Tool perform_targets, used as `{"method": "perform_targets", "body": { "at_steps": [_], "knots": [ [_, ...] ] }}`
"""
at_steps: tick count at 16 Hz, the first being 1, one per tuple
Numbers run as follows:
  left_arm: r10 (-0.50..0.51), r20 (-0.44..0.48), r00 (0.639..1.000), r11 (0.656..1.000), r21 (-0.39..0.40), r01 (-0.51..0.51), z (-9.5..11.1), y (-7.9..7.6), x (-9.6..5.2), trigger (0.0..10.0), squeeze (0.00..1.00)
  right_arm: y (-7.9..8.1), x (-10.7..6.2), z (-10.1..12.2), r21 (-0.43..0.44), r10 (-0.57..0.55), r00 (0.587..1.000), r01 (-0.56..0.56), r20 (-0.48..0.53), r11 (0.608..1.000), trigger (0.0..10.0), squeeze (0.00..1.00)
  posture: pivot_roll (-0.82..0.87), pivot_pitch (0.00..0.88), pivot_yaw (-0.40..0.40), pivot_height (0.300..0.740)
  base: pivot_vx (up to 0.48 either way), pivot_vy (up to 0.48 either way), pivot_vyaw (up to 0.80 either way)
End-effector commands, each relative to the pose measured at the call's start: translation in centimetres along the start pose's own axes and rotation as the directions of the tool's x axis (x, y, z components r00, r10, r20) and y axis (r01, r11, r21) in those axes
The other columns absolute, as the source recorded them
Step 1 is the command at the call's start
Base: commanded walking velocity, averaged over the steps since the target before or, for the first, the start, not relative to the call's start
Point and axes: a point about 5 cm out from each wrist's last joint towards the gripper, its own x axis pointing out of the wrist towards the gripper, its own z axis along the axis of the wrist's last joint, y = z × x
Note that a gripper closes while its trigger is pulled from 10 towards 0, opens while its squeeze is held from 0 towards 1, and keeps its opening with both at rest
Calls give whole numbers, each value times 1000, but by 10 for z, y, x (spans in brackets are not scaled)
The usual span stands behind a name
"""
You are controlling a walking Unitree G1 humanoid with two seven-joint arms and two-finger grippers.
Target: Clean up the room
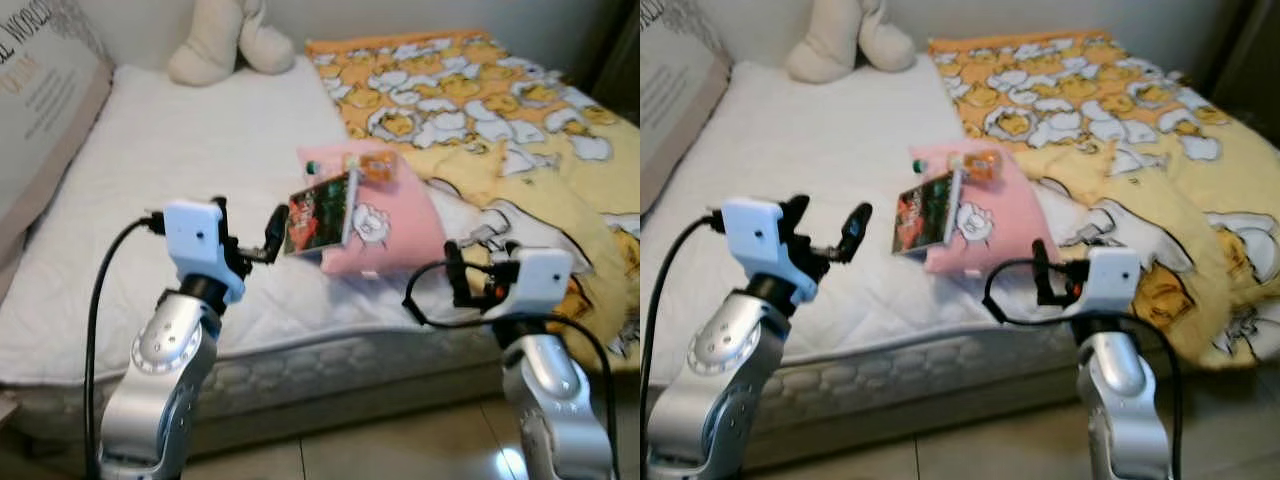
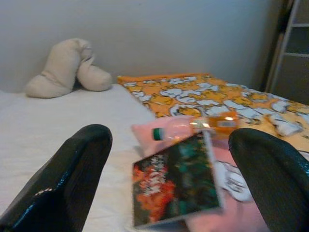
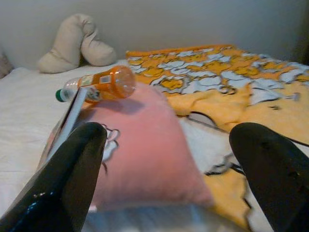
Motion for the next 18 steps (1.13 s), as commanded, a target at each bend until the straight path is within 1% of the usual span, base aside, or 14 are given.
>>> {"method": "perform_targets", "body": {
  "at_steps": [1,3,5,6,7,8,10,12,14,15,18],
  "knots": [
    [29,-22,999,1000,6,-29,-2,7,0,10000,0,8,7,-1,31,36,999,-36,-14,999,10000,0,-120,0,27,740,439,0,0],
    [32,-22,999,999,-1,-33,-2,8,0,10000,0,11,14,-6,79,44,998,-40,-51,996,10000,0,-118,0,34,740,463,0,0],
    [58,-11,998,998,-22,-58,-1,9,-1,10000,0,20,25,-7,130,93,993,-83,-73,988,10000,0,-112,0,37,740,476,0,0],
    [82,-6,997,997,-14,-82,0,11,-1,10000,0,24,29,-9,169,120,988,-103,-98,980,10000,0,-107,0,36,740,480,0,0],
    [98,-5,995,995,-12,-98,1,14,-2,10000,0,30,36,-13,199,167,977,-139,-133,970,10000,0,-98,0,40,740,0,0,0],
    [99,-7,995,995,-13,-99,2,14,-4,10000,0,37,45,-15,206,219,964,-186,-151,961,10000,0,-88,0,42,740,0,0,0],
    [94,-3,996,996,-6,-94,5,13,-8,10000,0,42,57,-17,211,237,957,-200,-168,957,10000,0,-55,0,37,740,0,0,0],
    [92,-2,996,996,14,-92,9,14,-11,10000,0,48,59,-18,220,269,947,-229,-174,948,10000,0,-36,0,40,740,0,0,0],
    [94,-15,995,995,34,-94,13,18,-21,10000,0,63,63,-25,234,318,926,-269,-202,934,10000,0,12,0,49,740,0,0,0],
    [94,-23,995,994,51,-93,15,20,-24,10000,0,69,65,-28,254,331,919,-274,-215,928,10000,0,20,0,51,740,0,0,0],
    [109,-30,994,993,55,-107,19,23,-31,10000,0,83,67,-34,265,361,904,-299,-230,917,10000,0,57,12,51,740,0,0,0]
  ]
}}
